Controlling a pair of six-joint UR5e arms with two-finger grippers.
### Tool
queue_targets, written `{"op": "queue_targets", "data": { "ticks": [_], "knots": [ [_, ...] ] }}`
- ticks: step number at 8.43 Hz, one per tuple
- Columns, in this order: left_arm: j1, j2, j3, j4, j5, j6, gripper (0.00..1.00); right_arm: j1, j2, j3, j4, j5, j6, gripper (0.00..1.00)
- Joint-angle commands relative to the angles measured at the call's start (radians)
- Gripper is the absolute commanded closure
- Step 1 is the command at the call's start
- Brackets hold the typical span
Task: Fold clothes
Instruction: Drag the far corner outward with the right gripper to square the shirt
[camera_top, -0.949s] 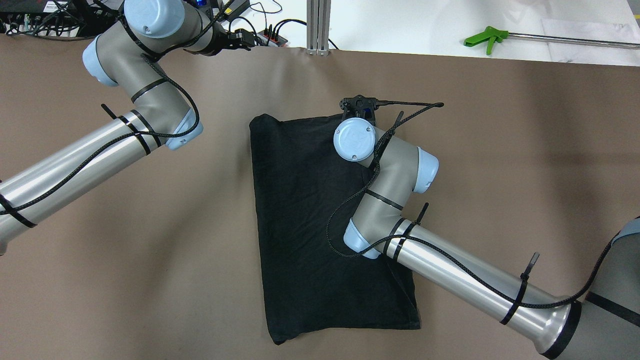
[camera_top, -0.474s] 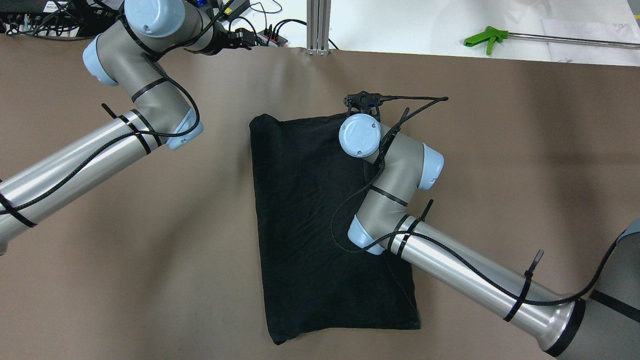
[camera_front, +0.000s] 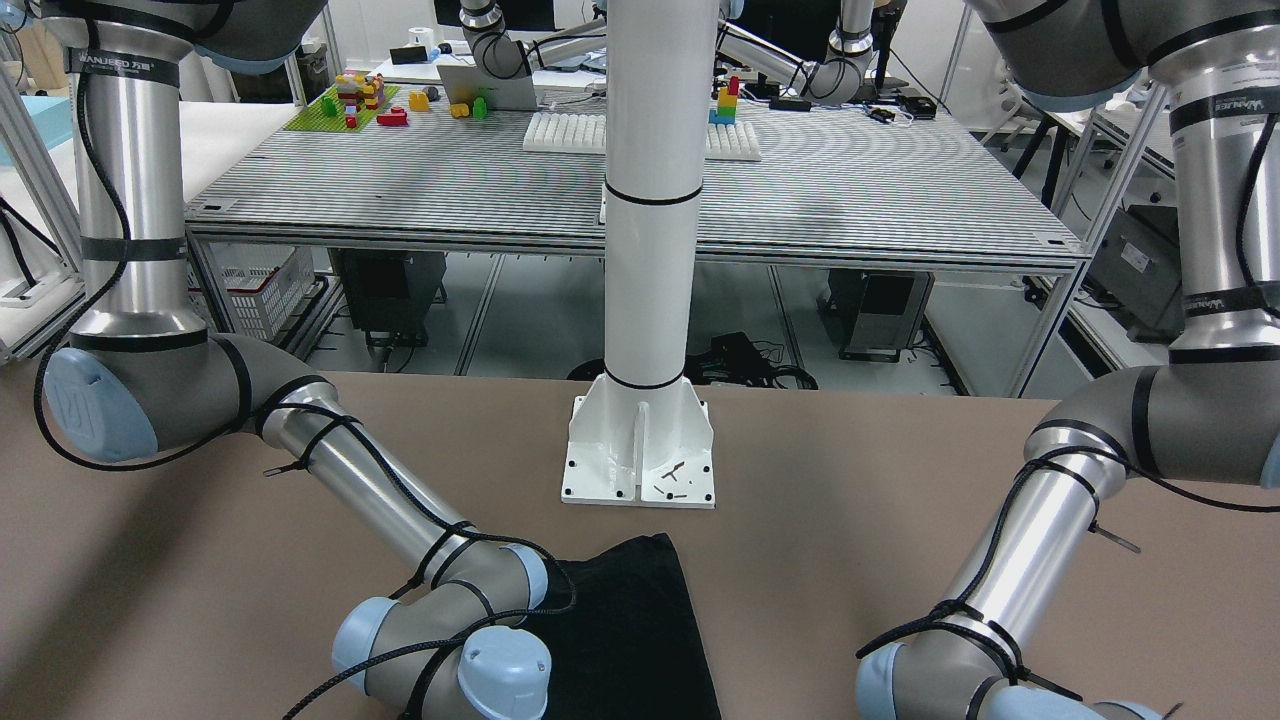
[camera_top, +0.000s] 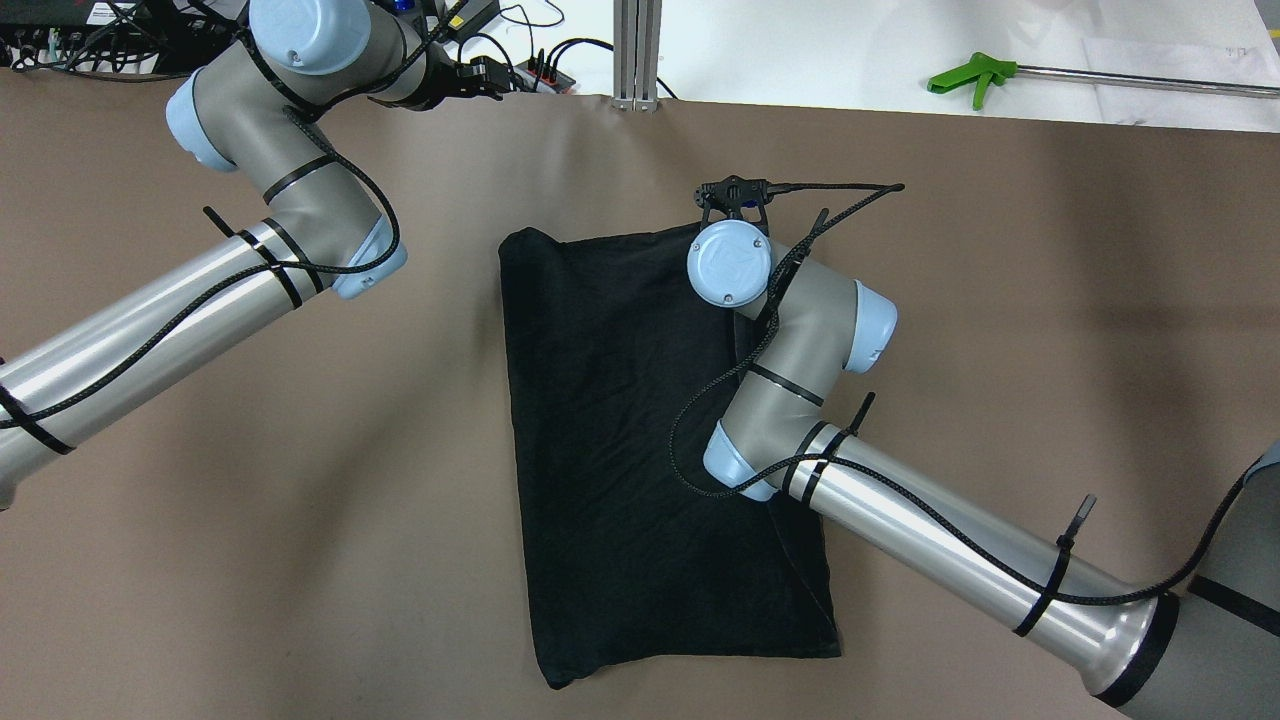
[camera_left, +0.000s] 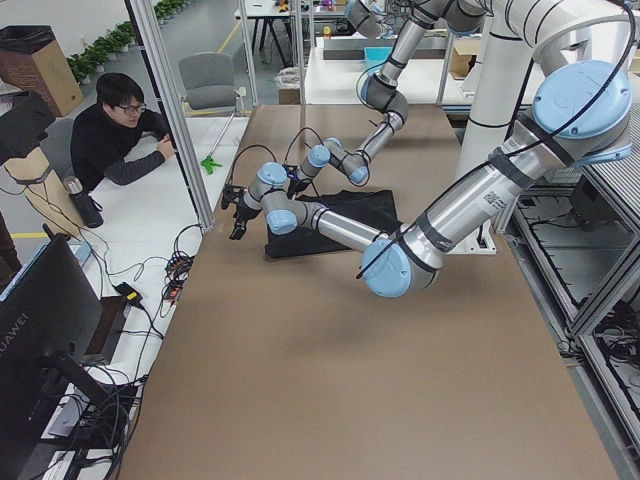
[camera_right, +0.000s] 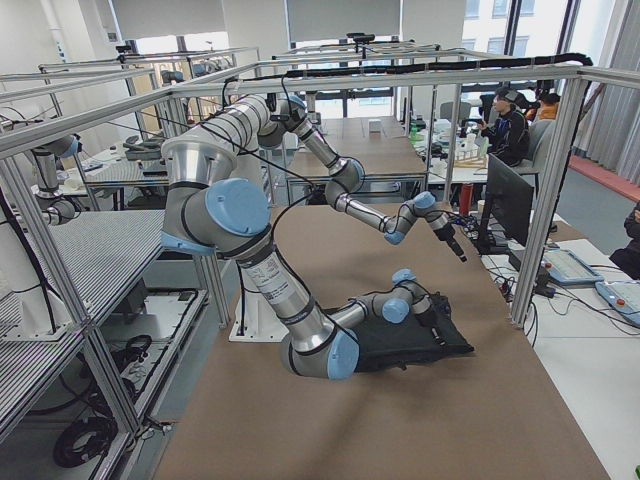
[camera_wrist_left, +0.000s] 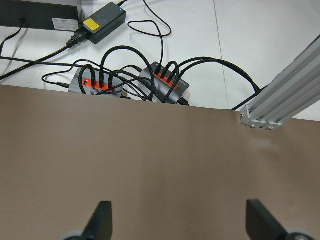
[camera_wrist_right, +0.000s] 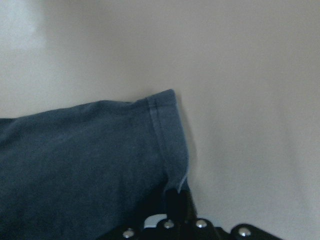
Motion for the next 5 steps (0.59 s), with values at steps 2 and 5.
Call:
{"op": "queue_targets", "data": {
  "ticks": [2,5],
  "knots": [
    [-0.002,-0.014,0.014,0.002,0.002,0.000,0.06,0.059,-0.066,0.024,0.022,0.034,-0.133,0.99],
    [-0.005,-0.016,0.019,0.002,0.002,0.000,0.06,0.092,-0.088,0.039,0.082,0.125,-0.150,0.06]
  ]
}}
